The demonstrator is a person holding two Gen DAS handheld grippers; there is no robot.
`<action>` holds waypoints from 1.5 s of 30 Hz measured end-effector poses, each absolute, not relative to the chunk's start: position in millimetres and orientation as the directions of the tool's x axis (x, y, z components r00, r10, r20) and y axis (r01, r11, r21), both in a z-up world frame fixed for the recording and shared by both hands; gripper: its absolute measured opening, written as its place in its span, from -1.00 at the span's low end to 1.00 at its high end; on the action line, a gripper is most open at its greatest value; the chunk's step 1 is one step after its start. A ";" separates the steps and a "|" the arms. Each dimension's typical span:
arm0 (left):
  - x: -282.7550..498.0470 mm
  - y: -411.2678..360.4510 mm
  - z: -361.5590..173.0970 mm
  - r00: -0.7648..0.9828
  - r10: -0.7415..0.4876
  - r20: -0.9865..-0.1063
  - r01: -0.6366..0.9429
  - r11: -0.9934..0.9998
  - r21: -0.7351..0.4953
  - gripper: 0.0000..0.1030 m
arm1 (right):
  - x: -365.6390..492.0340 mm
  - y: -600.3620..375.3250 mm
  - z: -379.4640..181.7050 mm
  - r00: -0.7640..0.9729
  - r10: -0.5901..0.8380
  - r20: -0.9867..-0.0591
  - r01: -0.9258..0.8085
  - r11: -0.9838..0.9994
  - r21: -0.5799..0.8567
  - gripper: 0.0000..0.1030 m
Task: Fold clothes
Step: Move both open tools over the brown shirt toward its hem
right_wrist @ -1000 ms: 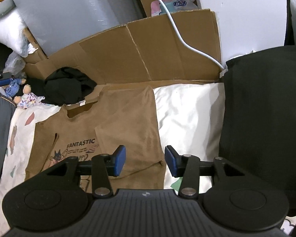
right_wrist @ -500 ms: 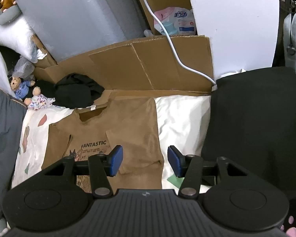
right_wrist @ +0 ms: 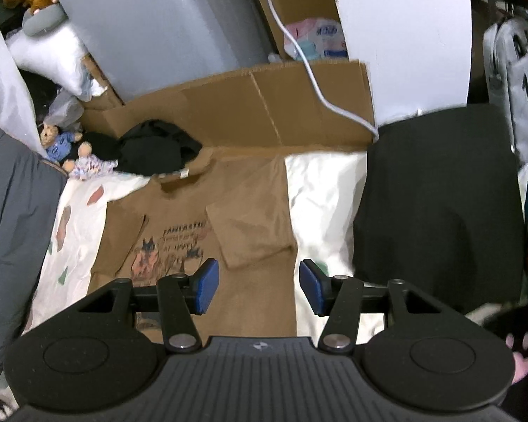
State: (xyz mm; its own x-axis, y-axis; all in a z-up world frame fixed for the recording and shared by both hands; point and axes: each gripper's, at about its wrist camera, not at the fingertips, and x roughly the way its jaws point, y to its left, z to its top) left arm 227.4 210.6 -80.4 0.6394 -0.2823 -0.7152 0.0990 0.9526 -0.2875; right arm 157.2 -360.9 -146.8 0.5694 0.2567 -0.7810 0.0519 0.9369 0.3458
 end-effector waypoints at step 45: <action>121.0 266.2 -248.9 0.406 -0.257 -0.877 -0.143 0.930 -0.339 0.13 | 101.6 -314.5 -286.0 0.272 0.240 -0.932 0.059 0.962 0.265 0.08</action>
State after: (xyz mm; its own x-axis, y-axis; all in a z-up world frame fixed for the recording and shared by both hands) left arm 121.0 266.2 -248.9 0.4058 -0.2568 -0.8771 -0.1433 0.9300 -0.3386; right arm 101.6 -314.5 -286.0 0.2716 0.2399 -0.9320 0.0590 0.9625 0.2649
